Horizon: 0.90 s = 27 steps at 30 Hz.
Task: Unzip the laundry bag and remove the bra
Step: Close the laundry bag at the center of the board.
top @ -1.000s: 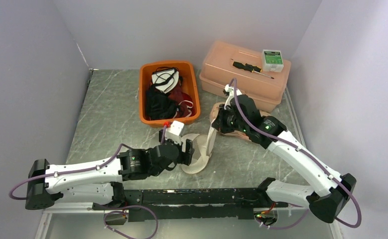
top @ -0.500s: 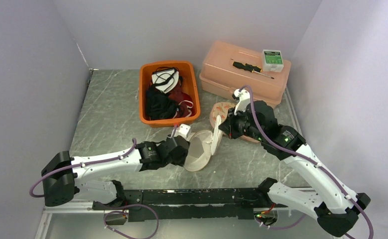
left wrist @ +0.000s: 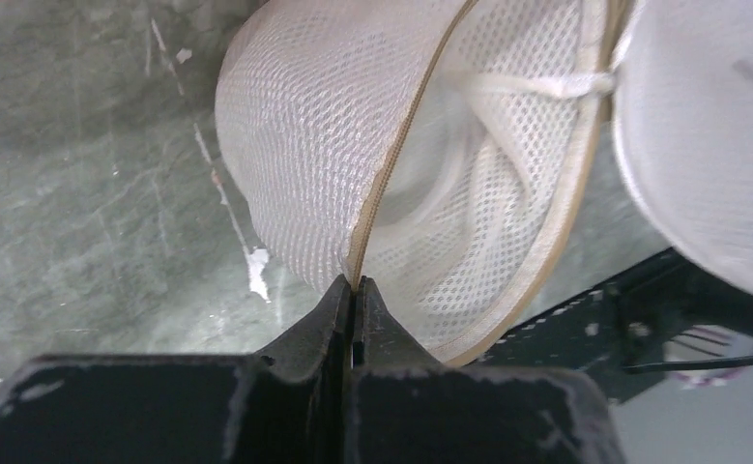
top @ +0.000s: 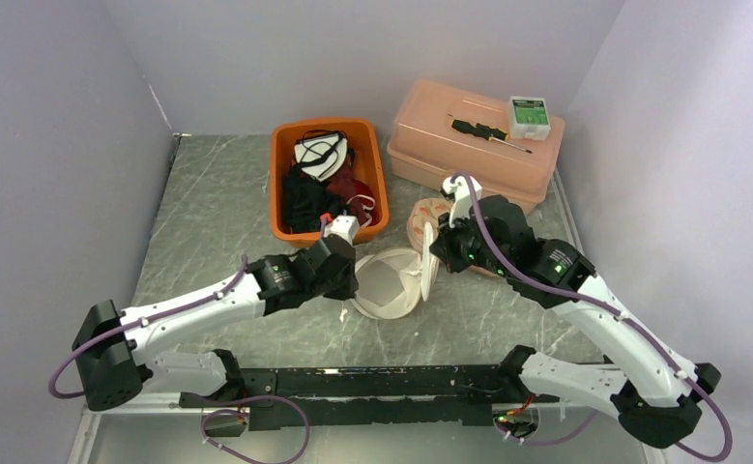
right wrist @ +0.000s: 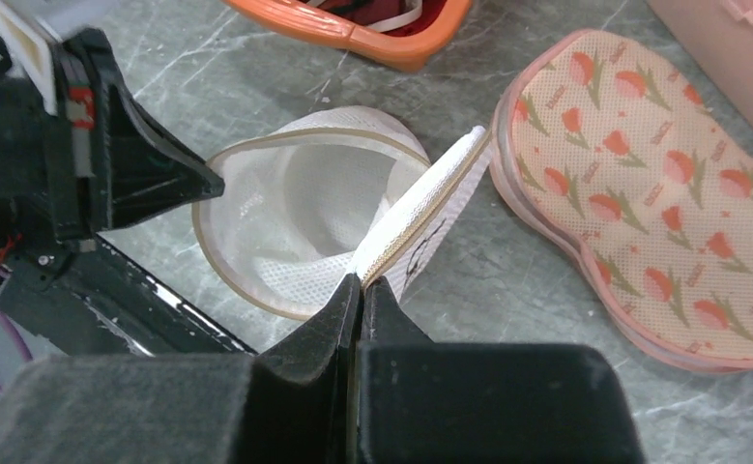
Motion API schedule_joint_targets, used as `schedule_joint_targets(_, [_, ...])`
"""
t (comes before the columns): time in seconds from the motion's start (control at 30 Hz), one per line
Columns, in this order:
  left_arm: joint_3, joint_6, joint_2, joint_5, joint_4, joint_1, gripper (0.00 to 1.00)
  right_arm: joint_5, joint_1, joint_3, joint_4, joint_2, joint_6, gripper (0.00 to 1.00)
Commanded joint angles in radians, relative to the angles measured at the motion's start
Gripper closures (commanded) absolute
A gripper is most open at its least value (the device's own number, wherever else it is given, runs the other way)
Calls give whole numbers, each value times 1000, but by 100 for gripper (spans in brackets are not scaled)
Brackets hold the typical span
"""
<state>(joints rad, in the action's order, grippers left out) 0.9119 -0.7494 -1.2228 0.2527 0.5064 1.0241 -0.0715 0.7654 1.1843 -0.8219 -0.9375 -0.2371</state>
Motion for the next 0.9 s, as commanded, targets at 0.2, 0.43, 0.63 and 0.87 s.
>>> schedule_joint_targets(0.2, [189,-126,37,-177,70,-74,97,-395,223,223,-175,-136,18,100])
schedule_joint_targets(0.43, [163,-141,73,-200,88,-105,97,-486,306,250,-237,-214,-3,100])
schedule_joint_targets(0.63, [-14,-197,60,-295,-63,-156,97,-492,347,185,-210,-293,-38,100])
schedule_joint_targets(0.87, [-85,-214,104,-261,-91,-158,97,-491,413,219,-188,-384,-50,100])
